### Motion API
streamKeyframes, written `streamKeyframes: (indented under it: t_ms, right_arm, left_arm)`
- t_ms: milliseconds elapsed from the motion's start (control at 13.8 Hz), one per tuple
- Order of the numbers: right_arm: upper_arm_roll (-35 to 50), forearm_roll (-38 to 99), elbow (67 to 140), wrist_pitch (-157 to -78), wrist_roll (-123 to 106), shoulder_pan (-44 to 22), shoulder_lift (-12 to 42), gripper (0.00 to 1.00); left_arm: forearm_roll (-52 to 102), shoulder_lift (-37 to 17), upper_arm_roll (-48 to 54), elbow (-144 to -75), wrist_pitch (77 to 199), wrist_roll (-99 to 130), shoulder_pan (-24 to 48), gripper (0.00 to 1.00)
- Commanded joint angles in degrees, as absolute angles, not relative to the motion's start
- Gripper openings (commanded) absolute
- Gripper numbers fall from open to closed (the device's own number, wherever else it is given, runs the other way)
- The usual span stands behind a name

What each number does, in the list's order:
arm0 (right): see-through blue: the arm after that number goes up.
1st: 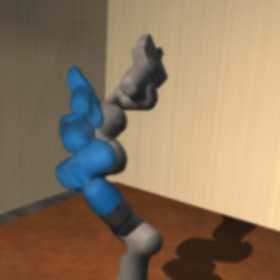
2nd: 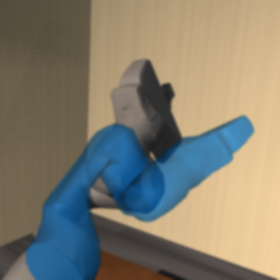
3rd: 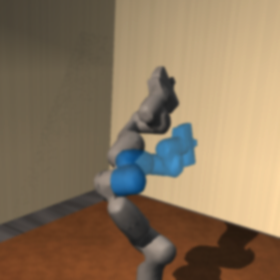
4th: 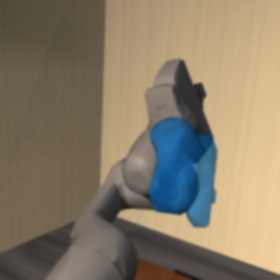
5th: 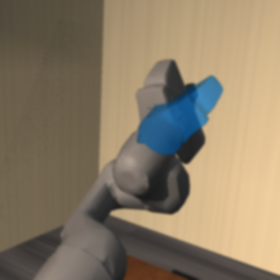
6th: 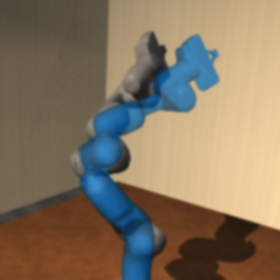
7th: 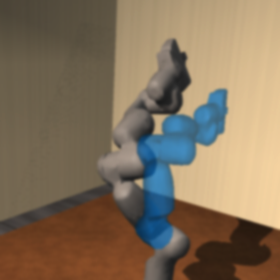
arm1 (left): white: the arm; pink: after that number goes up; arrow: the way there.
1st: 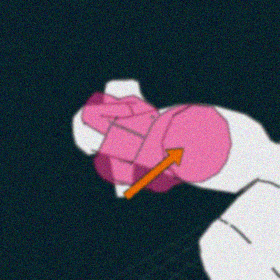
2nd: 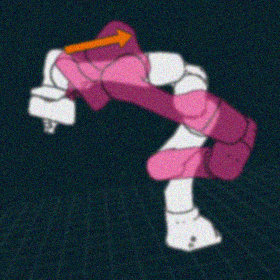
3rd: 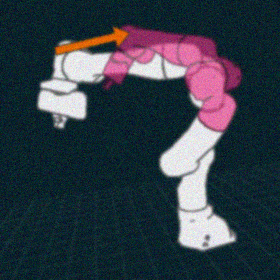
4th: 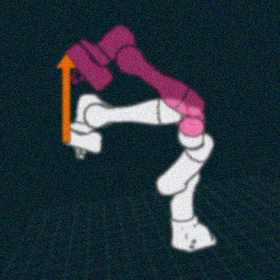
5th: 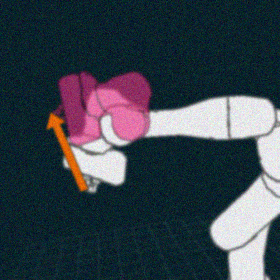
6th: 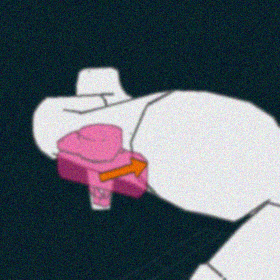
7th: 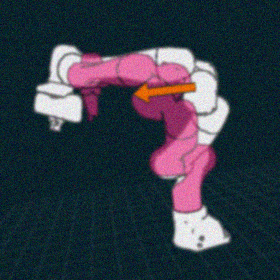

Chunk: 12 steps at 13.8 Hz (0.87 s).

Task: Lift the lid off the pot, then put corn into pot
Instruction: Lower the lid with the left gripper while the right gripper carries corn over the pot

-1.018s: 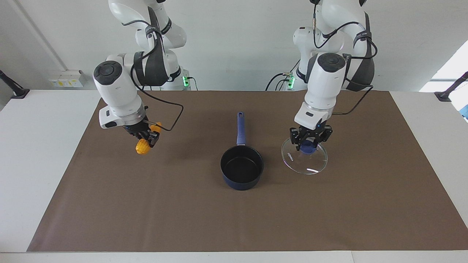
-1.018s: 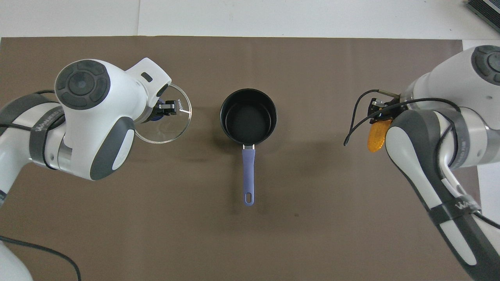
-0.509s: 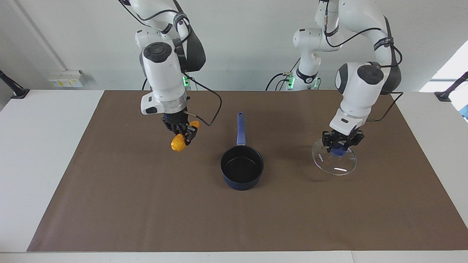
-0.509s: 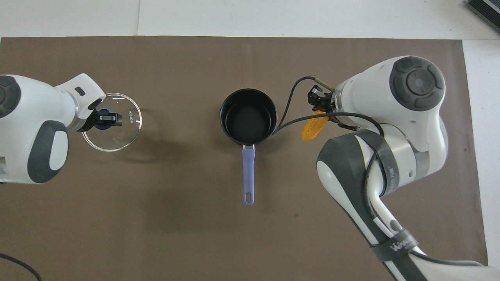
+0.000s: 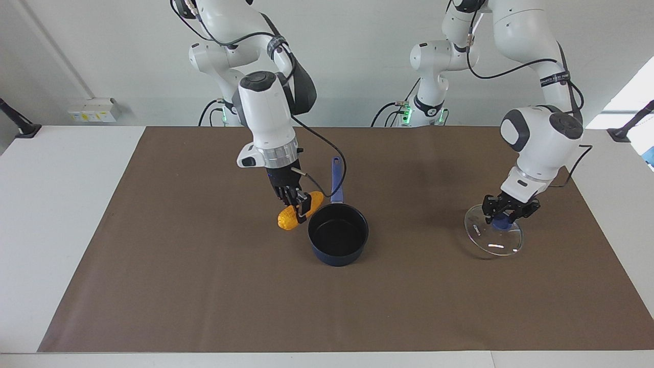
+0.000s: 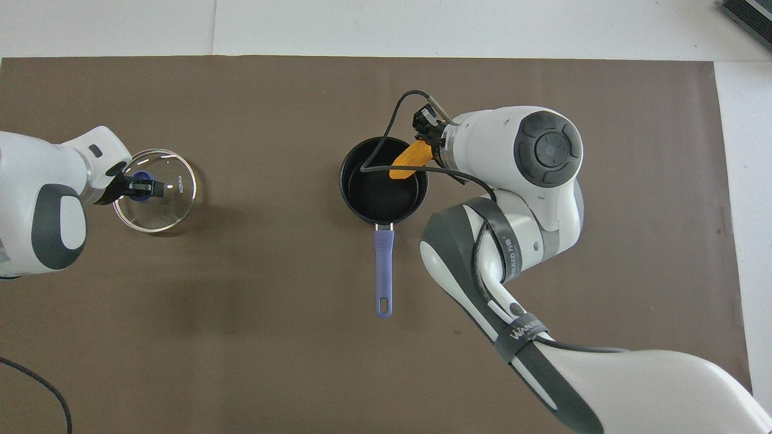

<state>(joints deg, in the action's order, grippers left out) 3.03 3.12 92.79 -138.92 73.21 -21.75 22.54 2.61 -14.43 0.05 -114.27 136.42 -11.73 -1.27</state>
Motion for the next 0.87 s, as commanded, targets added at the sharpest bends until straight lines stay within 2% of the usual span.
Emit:
streamKeyframes:
  t_ms: [0,145,218,364,436,509,582,655,800]
  right_arm:
    - [3.0,4.3,90.4,-143.2,72.5,-24.2,26.5,0.0]
    - [3.0,4.4,90.5,-144.6,62.1,-25.3,28.9,0.0]
    - [3.0,4.4,90.7,-144.2,53.9,-25.3,28.9,0.0]
    - [3.0,4.3,90.7,-143.6,44.5,-25.8,28.9,0.0]
    - [3.0,4.0,91.1,-143.7,42.7,-26.3,28.9,0.0]
    - [3.0,3.9,91.3,-143.9,40.5,-26.4,29.1,0.0]
    - [3.0,4.0,91.2,-143.9,37.6,-26.3,29.4,0.0]
    - [3.0,4.3,91.4,-143.8,34.4,-26.4,29.4,0.0]
    - [3.1,4.3,92.9,-143.4,29.2,-26.7,29.2,0.0]
  left_arm:
    - [3.8,-14.9,0.4,-114.1,137.3,-13.3,-1.7,0.0]
    - [3.8,-15.6,0.4,-114.0,137.6,-13.3,-1.8,0.03]
    - [3.8,-15.6,0.4,-114.0,137.6,-13.2,-1.8,0.13]
    - [3.8,-15.6,0.4,-114.1,137.4,-13.2,-1.7,0.15]
    - [3.8,-15.6,0.4,-114.2,137.2,-12.7,-1.6,0.25]
    - [3.8,-15.6,0.4,-114.3,137.1,-12.6,-1.3,0.46]
    - [3.8,-15.6,0.4,-114.3,136.9,-12.5,-1.1,0.57]
    - [3.8,-15.6,0.4,-114.3,136.8,-12.5,-1.1,0.75]
    - [3.8,-15.6,0.4,-114.1,136.8,-12.7,-1.1,0.92]
